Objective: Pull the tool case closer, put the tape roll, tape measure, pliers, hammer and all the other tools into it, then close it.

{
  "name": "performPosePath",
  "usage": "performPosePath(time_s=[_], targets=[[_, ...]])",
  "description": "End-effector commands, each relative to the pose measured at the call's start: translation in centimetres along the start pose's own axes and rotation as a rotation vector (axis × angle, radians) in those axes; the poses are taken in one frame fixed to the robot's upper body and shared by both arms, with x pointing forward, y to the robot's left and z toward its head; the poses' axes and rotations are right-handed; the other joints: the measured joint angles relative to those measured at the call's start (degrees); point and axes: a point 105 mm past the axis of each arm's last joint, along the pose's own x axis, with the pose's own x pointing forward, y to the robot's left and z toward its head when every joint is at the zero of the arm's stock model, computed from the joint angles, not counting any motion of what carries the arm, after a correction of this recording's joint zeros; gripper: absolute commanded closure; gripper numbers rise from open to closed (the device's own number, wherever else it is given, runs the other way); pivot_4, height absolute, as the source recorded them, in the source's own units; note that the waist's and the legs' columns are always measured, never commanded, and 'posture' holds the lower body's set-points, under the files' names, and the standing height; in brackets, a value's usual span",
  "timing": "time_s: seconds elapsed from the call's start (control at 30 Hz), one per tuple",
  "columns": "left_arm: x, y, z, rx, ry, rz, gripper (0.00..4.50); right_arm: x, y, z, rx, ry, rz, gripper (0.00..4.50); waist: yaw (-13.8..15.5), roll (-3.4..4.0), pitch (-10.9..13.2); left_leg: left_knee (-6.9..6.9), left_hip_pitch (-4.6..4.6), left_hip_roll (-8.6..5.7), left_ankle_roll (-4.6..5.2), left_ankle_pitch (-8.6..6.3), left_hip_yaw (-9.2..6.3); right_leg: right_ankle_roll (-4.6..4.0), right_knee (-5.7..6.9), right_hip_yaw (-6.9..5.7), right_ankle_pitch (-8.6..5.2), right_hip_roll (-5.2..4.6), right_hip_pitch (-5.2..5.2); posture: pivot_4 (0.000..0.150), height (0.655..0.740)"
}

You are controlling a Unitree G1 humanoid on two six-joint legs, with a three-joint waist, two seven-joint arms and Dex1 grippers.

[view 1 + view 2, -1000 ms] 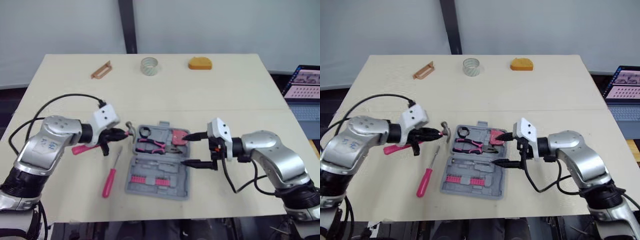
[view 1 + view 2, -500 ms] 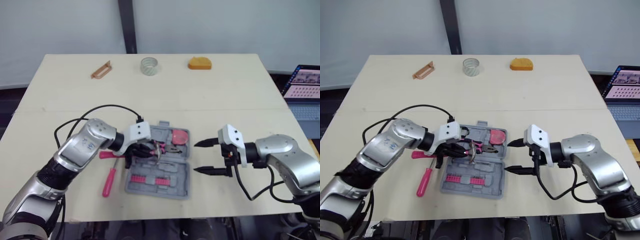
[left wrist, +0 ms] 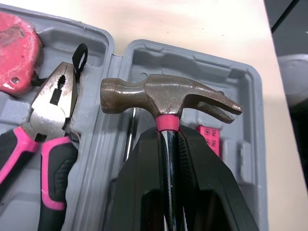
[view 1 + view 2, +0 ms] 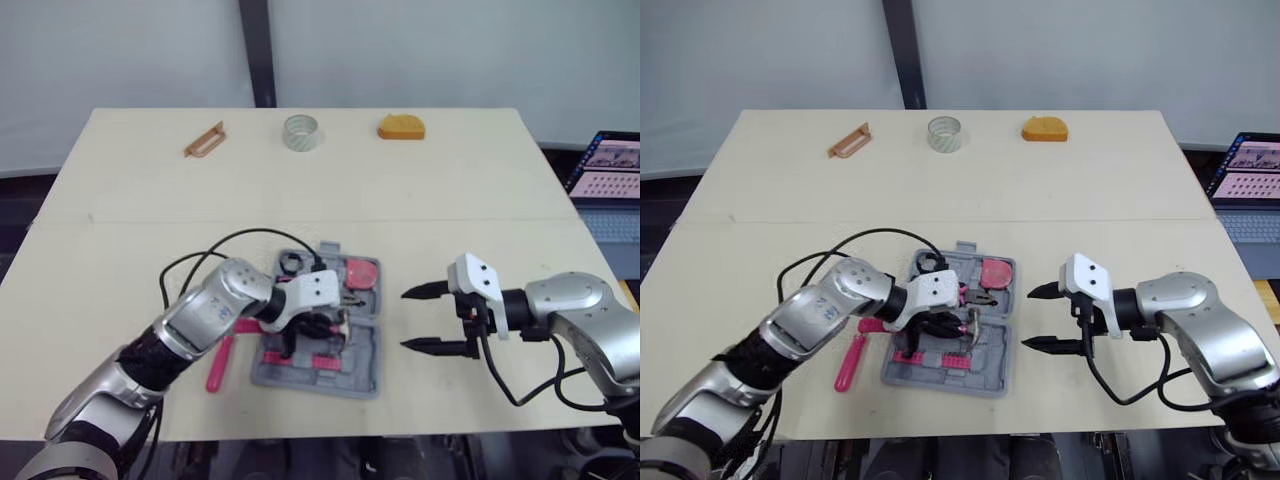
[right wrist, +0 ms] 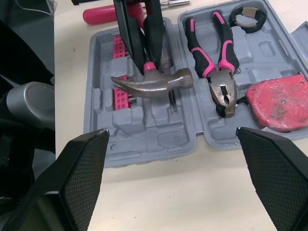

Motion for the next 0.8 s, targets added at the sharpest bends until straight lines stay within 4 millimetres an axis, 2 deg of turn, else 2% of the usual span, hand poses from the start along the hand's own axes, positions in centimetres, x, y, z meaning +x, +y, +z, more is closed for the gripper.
performPosePath(time_s=[0.03, 0.3, 0.8], targets=[[0.4, -0.7, 1.0, 0.064, -0.003, 0.0, 4.47, -0.2, 0.4, 0.7, -0.042, -0.017, 0.009, 0.0, 0.0, 0.0, 0.0, 0.0, 0.0, 0.0, 0.0, 0.0, 0.0, 0.0, 0.0, 0.0, 0.0, 0.0, 0.0, 0.15, 0.74], [1.3, -0.6, 1.8, 0.078, 0.006, 0.005, 4.47, -0.1, 0.6, 0.4, -0.036, -0.016, 0.002, 0.0, 0.1, 0.0, 0.0, 0.07, -0.01, 0.0, 0.01, 0.0, 0.0, 0.0, 0.02, 0.0, 0.01, 0.0, 0.02, 0.15, 0.74], [2.9, -1.7, 2.1, 0.081, 0.006, -0.032, 4.47, -0.5, 0.5, -0.2, -0.032, 0.007, -0.014, 0.0, 0.1, 0.0, 0.0, 0.13, -0.01, 0.0, 0.01, 0.0, 0.0, -0.01, 0.06, 0.01, 0.02, 0.0, 0.03, 0.15, 0.74]])
